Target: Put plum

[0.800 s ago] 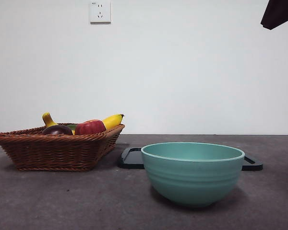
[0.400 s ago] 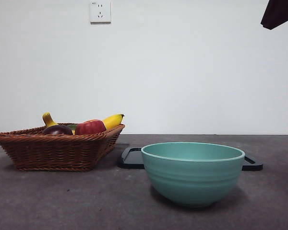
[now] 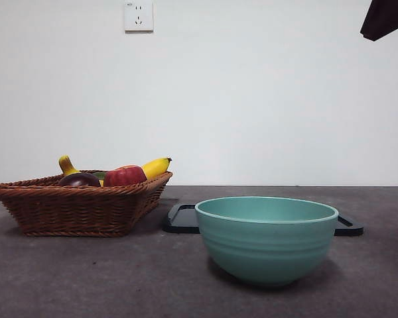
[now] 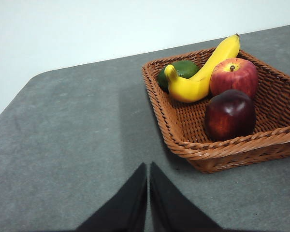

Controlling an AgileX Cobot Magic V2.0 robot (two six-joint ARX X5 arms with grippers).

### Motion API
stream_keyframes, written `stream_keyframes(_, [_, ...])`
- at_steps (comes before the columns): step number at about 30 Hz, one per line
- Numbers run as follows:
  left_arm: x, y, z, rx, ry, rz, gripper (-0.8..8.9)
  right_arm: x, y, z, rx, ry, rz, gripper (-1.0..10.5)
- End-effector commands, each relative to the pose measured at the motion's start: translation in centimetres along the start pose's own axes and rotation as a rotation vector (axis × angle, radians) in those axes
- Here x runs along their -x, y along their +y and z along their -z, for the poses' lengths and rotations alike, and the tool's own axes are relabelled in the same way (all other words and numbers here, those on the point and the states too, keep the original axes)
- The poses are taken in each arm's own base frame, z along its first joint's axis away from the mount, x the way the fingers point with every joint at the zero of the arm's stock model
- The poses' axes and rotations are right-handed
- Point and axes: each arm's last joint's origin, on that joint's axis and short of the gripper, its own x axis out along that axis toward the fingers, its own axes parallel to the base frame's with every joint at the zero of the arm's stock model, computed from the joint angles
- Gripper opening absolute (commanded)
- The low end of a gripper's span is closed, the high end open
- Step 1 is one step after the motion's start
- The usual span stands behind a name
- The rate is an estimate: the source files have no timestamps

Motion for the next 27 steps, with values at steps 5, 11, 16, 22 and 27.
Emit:
stream_keyframes(5, [-0.2, -0.1, 0.8, 0.006, 0.028, 0.001, 0.08, 0.2, 0.3, -0.5, 0.021, -0.018, -0.010, 0.0])
stream_keyframes(11, [-0.2, -0.1, 0.8, 0.006, 0.028, 0.001, 0.08, 0.2, 0.3, -0.5, 0.032, -0.022, -0.009, 0.1])
stream_keyframes(16, [-0.2, -0.1, 0.8, 0.006, 0.028, 0.000, 0.08, 1.1, -0.5, -1.2, 0.097, -0.153, 0.104, 0.1])
stream_keyframes(22, [-0.2, -0.1, 0.8, 0.006, 0.028, 0.000, 0.08, 3.5, -2.7, -0.4, 0.077, -0.458, 0.250, 0.1])
stream_keyframes(27, [-0.2, -0.1, 0.8, 0.006, 0.028, 0.000, 0.08, 3.8, -5.7, 4.2, 0.036, -0.720, 0.483, 0.0])
